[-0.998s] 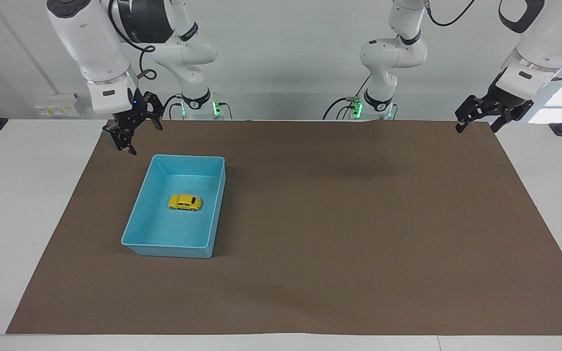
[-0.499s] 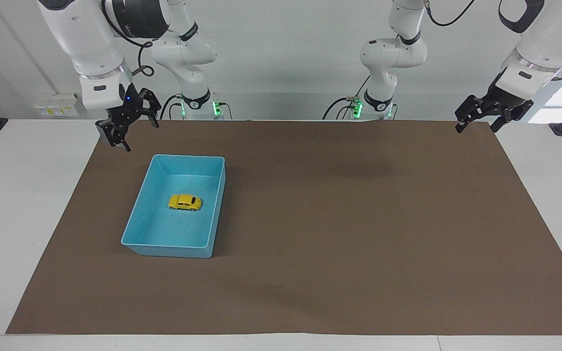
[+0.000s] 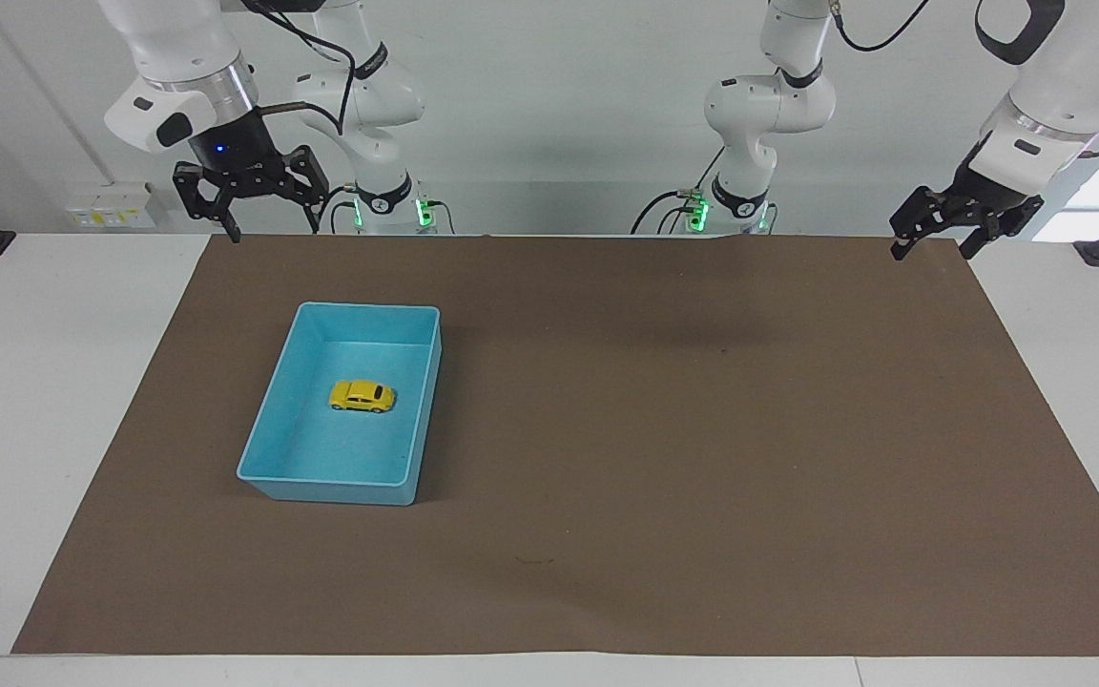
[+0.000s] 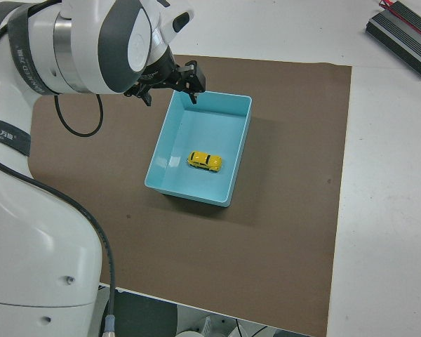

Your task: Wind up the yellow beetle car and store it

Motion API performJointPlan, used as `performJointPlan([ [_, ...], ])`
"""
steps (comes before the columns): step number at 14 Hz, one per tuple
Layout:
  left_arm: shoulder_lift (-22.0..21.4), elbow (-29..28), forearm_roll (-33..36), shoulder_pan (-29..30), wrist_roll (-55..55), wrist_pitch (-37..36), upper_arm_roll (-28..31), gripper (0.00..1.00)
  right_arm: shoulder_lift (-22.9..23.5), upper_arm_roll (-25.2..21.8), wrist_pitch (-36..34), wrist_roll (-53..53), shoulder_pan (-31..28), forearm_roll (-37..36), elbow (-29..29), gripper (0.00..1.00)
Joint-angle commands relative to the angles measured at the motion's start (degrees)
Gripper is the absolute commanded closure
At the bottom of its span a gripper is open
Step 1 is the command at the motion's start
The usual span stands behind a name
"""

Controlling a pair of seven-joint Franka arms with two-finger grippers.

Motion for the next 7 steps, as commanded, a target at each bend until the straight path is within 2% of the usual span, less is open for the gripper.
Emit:
performJointPlan([
  [1, -0.8, -0.1, -0.3, 0.8, 0.4, -0.8, -0.3, 0.0, 0.0, -0.3, -1.0, 7.6, 0.0, 3.7, 0.9, 0.0],
  [7, -0.7, -0.1, -0.3, 0.7, 0.4, -0.8, -0.3, 0.0, 0.0, -1.9, -0.2, 9.3, 0.0, 4.8, 0.9, 0.0],
])
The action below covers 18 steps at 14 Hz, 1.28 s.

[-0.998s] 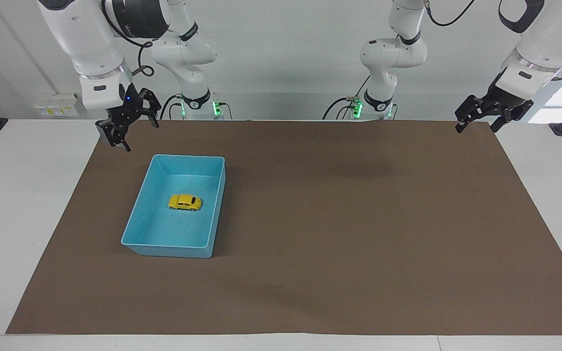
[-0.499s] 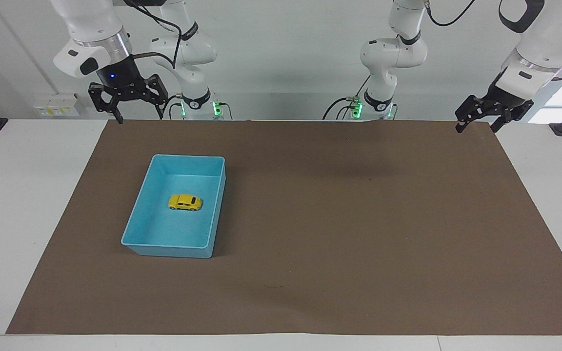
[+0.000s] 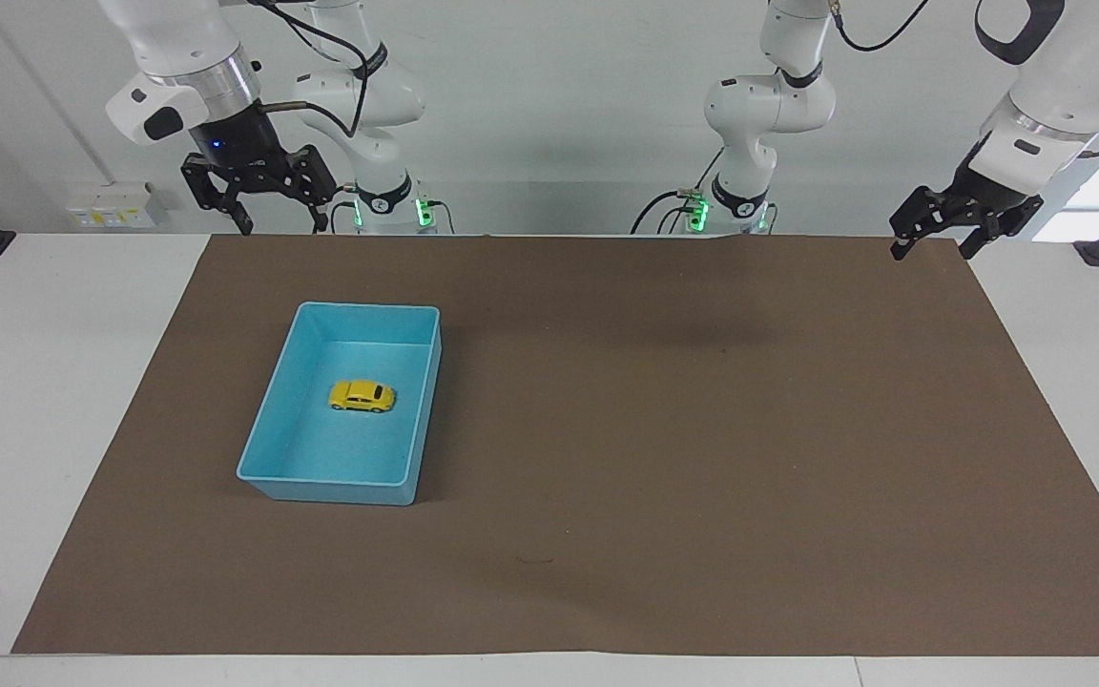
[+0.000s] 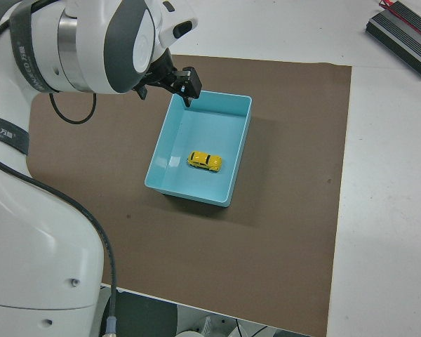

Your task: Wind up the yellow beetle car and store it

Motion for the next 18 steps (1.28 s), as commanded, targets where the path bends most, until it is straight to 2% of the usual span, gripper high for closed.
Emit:
performJointPlan([
  [1, -0.7, -0.1, -0.3, 0.8, 0.4, -0.8, -0.3, 0.0, 0.0, -1.5, -0.4, 1.5, 0.7, 1.6, 0.6, 0.0],
  [8, -0.7, -0.1, -0.3, 0.7, 0.4, -0.8, -0.3, 0.0, -0.8, -2.0, -1.5, 1.5, 1.1, -2.0, 0.2, 0.0],
  [18, -0.8, -0.1, -0.3, 0.7, 0.4, -0.8, -0.3, 0.0, -1.3, -3.7, -1.5, -0.8, 1.4, -1.8, 0.1, 0.0],
])
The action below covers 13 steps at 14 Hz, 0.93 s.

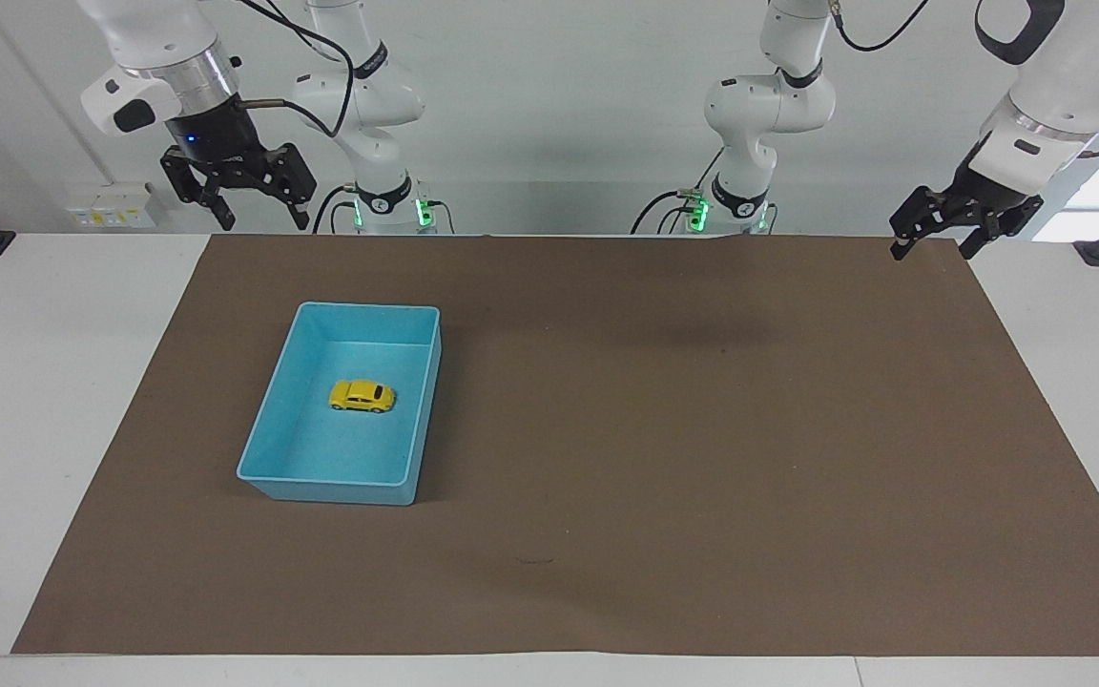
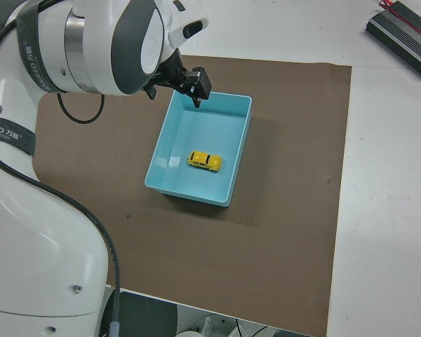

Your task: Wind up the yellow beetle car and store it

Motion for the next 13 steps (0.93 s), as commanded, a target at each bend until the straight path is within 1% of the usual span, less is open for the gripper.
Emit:
performJointPlan([
  [1, -0.8, -0.1, -0.3, 0.7, 0.4, -0.8, -0.3, 0.0, -0.8, -1.2, -0.9, -0.9, 0.7, -0.5, 0.2, 0.0],
  [13, -0.8, -0.1, -0.3, 0.7, 0.4, -0.8, -0.3, 0.0, -0.5, -1.1, -0.8, -1.0, 0.3, -0.4, -0.2, 0.0],
])
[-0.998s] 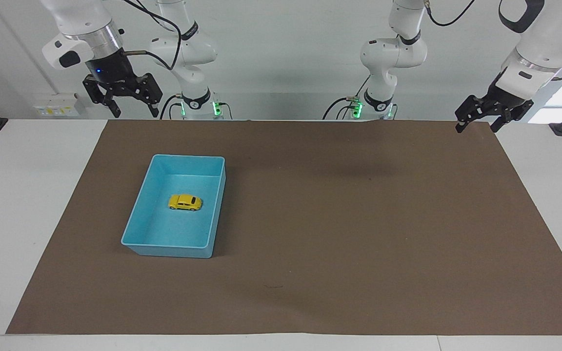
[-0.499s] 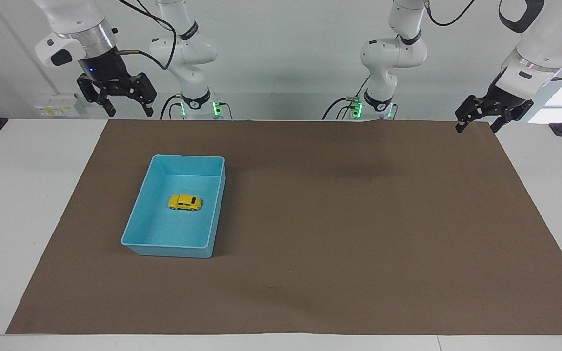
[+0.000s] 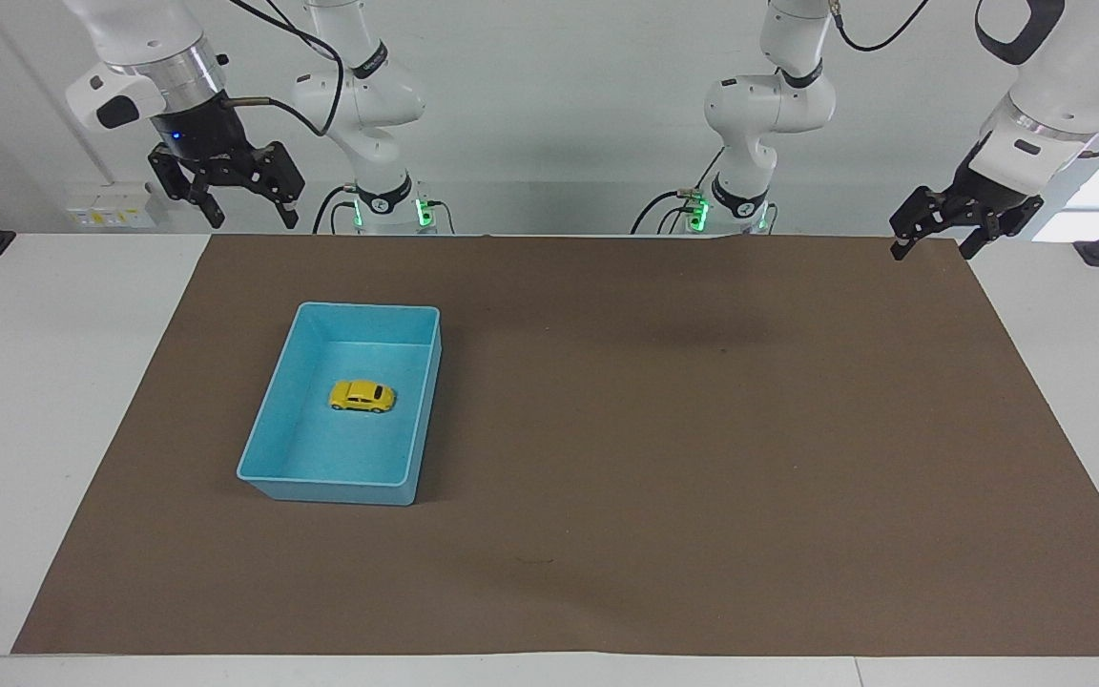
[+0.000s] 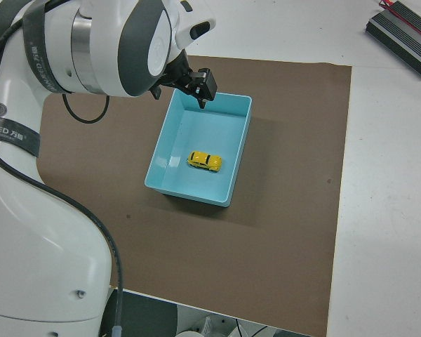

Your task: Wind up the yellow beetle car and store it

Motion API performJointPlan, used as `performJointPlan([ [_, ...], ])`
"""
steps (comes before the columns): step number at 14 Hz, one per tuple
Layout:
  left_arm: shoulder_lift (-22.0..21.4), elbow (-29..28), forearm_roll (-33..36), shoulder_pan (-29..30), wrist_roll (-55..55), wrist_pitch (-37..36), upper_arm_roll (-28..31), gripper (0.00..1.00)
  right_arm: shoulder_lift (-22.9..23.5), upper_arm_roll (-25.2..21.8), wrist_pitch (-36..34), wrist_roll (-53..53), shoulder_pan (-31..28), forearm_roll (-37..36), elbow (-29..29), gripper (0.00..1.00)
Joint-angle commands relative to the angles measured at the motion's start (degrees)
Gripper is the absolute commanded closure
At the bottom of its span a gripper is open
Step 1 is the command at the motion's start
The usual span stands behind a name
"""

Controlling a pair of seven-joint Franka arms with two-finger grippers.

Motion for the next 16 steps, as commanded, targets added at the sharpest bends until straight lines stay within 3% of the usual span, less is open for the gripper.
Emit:
performJointPlan([
  [1, -0.7, -0.1, -0.3, 0.8, 0.4, -0.8, -0.3, 0.0, -0.2, -0.4, -0.8, -0.9, 0.2, -0.3, -0.1, 0.0],
  [16, -0.7, -0.1, -0.3, 0.8, 0.4, -0.8, -0.3, 0.0, -0.6, -0.8, -1.0, -1.0, 0.0, -0.6, -0.8, 0.0],
])
